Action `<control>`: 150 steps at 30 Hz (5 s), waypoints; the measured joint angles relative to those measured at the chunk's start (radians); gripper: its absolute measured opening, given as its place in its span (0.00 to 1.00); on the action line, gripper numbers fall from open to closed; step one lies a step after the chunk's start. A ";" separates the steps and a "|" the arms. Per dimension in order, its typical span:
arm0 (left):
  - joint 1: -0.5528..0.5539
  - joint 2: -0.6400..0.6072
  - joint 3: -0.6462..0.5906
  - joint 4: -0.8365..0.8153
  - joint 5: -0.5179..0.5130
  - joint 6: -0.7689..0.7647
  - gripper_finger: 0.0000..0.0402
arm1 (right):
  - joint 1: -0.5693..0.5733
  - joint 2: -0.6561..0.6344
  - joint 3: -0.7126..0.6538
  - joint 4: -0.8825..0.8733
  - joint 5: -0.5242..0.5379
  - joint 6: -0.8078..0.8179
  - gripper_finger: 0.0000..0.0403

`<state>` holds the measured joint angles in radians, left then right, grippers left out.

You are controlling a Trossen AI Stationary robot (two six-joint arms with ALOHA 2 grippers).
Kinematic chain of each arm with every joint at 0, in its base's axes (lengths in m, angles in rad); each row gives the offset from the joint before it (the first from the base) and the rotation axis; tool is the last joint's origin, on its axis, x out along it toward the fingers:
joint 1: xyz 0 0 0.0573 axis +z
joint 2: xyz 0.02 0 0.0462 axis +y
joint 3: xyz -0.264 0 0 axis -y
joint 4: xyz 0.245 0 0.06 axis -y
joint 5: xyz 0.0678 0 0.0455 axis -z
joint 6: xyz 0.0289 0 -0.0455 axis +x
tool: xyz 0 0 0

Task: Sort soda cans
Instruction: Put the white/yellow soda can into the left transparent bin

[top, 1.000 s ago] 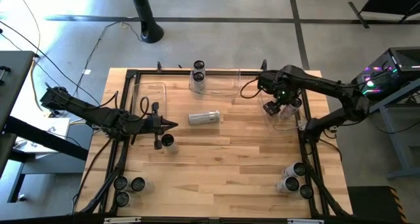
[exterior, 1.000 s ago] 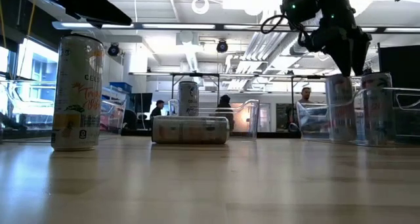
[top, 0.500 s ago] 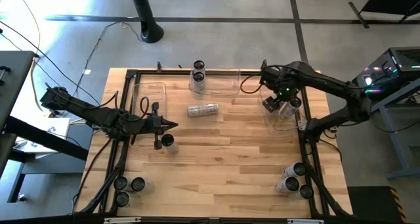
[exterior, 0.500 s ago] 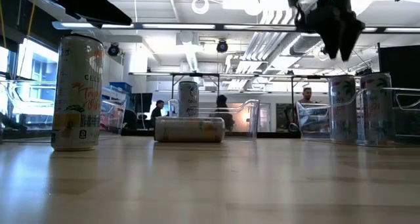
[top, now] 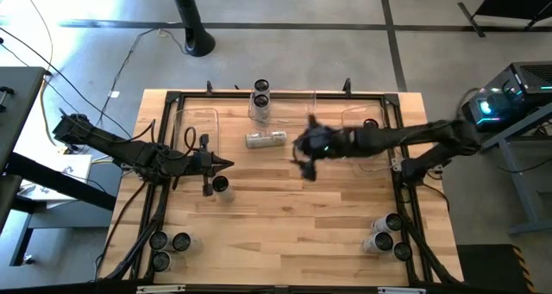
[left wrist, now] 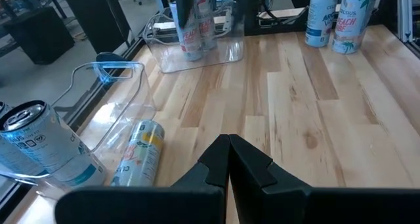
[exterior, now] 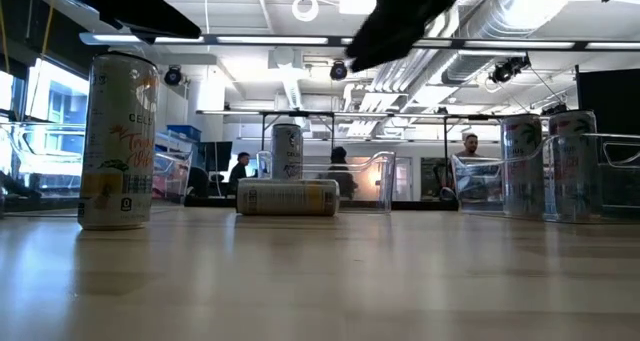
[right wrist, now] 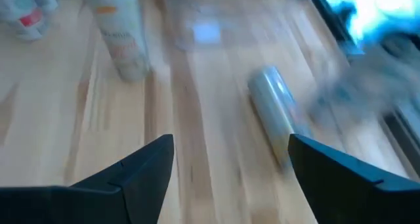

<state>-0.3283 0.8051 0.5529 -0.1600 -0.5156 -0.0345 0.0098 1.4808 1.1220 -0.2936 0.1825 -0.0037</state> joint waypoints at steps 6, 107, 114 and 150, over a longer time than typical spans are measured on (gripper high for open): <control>0.000 0.000 0.000 0.008 0.000 -0.017 0.00 | -0.027 0.242 -0.015 0.327 0.073 -0.113 0.65; -0.002 0.118 0.000 0.121 0.000 -0.067 0.00 | -0.135 0.618 0.239 0.250 0.262 -0.130 0.00; -0.004 0.118 0.000 0.120 0.001 -0.067 0.00 | -0.019 0.590 0.240 0.116 0.149 0.001 0.00; -0.006 0.118 0.000 0.136 0.004 -0.077 0.00 | -0.223 0.627 0.336 0.071 -0.156 -0.389 0.75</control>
<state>-0.3344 0.9234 0.5533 -0.0238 -0.5117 -0.1116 -0.2130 2.1083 1.4578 -0.2226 0.0266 -0.3928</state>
